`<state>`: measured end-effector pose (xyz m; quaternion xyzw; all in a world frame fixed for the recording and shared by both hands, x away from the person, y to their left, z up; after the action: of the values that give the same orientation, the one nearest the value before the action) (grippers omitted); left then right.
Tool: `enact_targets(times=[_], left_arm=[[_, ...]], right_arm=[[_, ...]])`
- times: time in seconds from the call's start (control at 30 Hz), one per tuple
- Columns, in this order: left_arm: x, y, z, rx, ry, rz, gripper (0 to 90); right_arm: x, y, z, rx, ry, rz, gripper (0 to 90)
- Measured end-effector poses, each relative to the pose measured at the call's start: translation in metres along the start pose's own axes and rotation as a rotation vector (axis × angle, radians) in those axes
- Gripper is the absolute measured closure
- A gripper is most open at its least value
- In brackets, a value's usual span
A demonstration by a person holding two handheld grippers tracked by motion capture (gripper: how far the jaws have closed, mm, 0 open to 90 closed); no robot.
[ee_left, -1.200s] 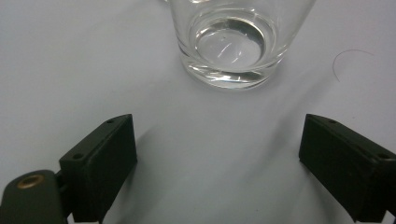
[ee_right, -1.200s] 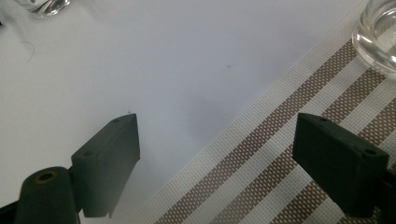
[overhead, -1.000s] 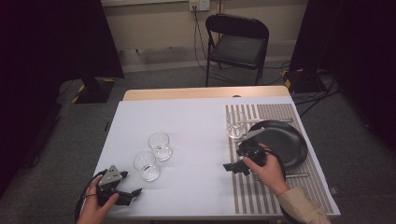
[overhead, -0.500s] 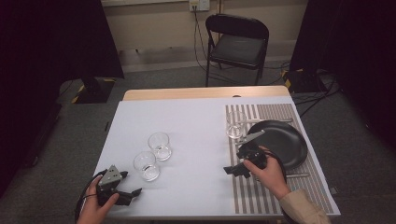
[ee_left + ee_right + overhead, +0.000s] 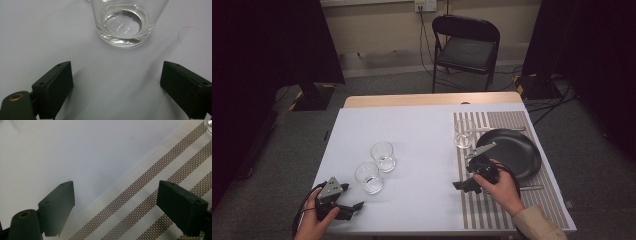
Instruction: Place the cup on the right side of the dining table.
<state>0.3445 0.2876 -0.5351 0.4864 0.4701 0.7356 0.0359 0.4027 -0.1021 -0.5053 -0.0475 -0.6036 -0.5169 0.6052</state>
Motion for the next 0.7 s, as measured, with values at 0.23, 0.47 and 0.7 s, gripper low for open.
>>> enact_targets(times=[0.23, 0.47, 0.7], left_arm=[[0.0, 0.0, 0.0, 0.001, 0.0, 0.0, 10.3], [0.0, 0.0, 0.0, 0.0, 0.0, 0.0, 10.3], [0.0, 0.0, 0.0, 0.001, 0.0, 0.0, 10.3]], right_arm=[[0.001, -0.004, 0.0, 0.005, 0.001, 0.001, 14.4], [0.0, -0.011, -0.001, 0.013, -0.006, 0.012, 14.4], [-0.001, -0.015, 0.0, 0.018, -0.008, 0.018, 14.4]])
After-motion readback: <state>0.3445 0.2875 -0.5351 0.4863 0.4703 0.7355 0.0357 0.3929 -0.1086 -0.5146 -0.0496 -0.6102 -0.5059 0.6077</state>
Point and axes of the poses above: each handheld gripper's, and its own axes: x roughly backward along the jaws, y roughly out of its top, z roughly to its left, the point moved 8 cm from there along -x, roughly forward along the jaws, and after that the axes turned 6 degrees about -x, right-handed, at the moved point
